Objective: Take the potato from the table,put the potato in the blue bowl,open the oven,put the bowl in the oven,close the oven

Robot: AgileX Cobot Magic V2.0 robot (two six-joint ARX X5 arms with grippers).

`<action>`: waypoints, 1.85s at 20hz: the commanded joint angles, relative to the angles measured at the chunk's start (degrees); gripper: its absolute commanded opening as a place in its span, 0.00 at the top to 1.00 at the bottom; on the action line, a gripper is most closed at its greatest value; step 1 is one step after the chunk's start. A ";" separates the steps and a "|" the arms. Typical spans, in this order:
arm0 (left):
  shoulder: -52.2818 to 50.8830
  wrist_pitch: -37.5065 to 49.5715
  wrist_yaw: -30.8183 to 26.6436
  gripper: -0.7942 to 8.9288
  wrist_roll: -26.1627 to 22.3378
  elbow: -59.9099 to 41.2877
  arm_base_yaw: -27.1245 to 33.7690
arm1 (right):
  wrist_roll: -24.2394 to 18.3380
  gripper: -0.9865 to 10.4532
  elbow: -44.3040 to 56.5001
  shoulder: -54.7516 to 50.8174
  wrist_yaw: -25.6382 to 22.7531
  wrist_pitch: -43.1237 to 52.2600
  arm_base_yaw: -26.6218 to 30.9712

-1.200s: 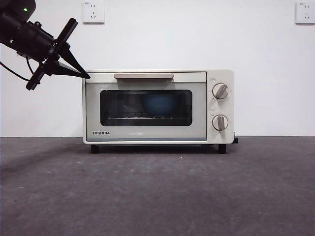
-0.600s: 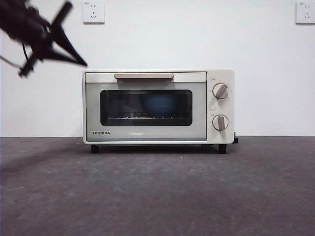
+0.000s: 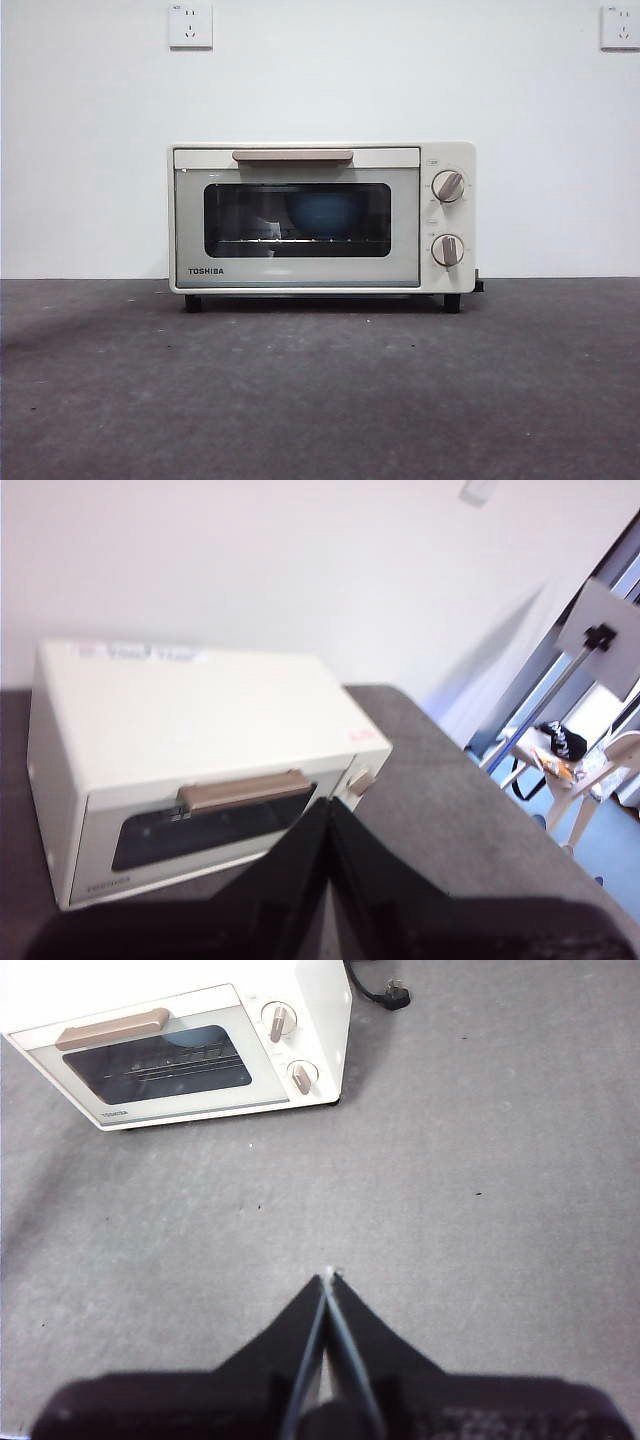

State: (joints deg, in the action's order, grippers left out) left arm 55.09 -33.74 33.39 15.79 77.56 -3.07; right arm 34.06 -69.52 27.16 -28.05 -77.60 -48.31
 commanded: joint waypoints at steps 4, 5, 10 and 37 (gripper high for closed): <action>-2.60 0.33 0.02 0.92 -1.03 -0.22 -0.13 | 0.24 0.91 0.46 -0.02 -0.07 -1.31 -0.07; -2.45 0.20 -0.13 0.92 -1.60 -0.22 -0.13 | 0.24 0.91 0.46 0.00 -0.07 -1.31 -0.07; -4.59 -6.45 -14.64 0.92 -23.41 -0.79 0.02 | 0.24 0.91 0.46 0.00 -0.07 -1.31 -0.07; -54.86 24.13 -33.38 0.92 -16.26 -77.13 3.02 | 0.24 0.91 0.46 0.00 -0.07 -1.31 -0.07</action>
State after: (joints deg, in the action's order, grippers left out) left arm 0.36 -9.85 0.14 0.40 0.93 0.14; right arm 34.06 -69.52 27.16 -28.08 -77.60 -48.31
